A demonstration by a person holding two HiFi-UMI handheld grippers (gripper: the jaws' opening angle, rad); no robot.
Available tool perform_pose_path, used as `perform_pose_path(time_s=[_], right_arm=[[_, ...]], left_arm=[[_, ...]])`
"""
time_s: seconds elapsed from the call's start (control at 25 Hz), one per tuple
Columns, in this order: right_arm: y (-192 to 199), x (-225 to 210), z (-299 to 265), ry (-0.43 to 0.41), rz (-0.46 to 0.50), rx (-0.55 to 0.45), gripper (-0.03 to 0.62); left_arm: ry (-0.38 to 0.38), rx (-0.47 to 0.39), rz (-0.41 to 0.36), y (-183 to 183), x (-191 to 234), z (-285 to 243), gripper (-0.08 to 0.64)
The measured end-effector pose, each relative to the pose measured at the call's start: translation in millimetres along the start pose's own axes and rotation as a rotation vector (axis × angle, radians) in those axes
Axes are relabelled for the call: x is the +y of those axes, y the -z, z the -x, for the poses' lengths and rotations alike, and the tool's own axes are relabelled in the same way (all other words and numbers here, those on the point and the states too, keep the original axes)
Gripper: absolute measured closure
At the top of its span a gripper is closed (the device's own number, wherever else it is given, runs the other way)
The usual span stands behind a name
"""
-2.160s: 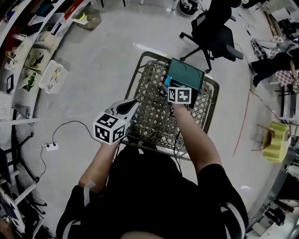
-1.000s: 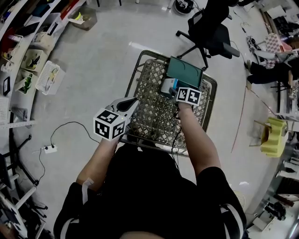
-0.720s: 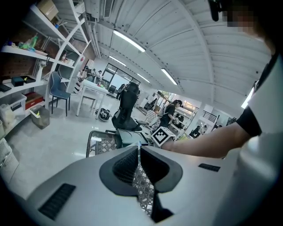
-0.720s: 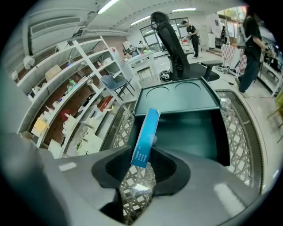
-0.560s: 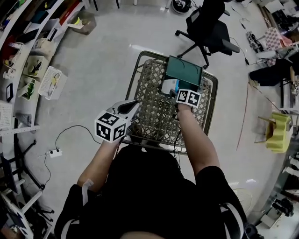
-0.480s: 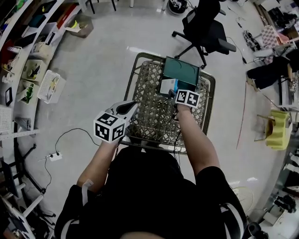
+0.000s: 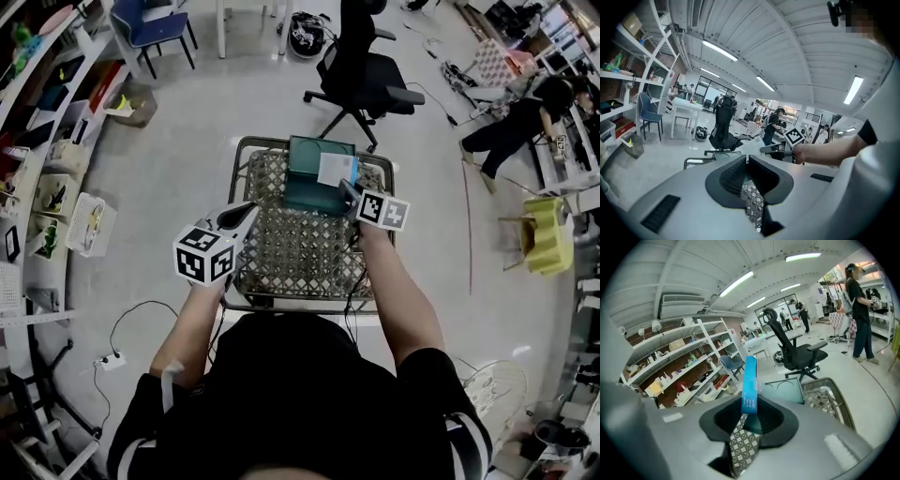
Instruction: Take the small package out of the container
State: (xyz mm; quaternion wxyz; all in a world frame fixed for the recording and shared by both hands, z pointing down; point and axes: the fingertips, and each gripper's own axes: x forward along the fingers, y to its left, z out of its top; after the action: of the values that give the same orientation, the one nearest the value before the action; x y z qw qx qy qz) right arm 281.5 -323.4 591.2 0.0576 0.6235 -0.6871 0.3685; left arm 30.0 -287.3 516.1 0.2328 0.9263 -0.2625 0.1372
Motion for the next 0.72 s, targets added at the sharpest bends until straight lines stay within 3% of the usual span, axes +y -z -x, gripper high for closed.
perform_pose_path(time_s=[0.4,0.72], right_arm=[[-65,13,145,-0.186,0.034,-0.302,0.488],[-80,14,275,-0.242,0.136,-0.512,0.489]], left_arm=[[0.015,-0.067,-0.126,-50,-76,-11,0.537],[0.034,-0.125,-0.201,-77,-140,2,0.537]])
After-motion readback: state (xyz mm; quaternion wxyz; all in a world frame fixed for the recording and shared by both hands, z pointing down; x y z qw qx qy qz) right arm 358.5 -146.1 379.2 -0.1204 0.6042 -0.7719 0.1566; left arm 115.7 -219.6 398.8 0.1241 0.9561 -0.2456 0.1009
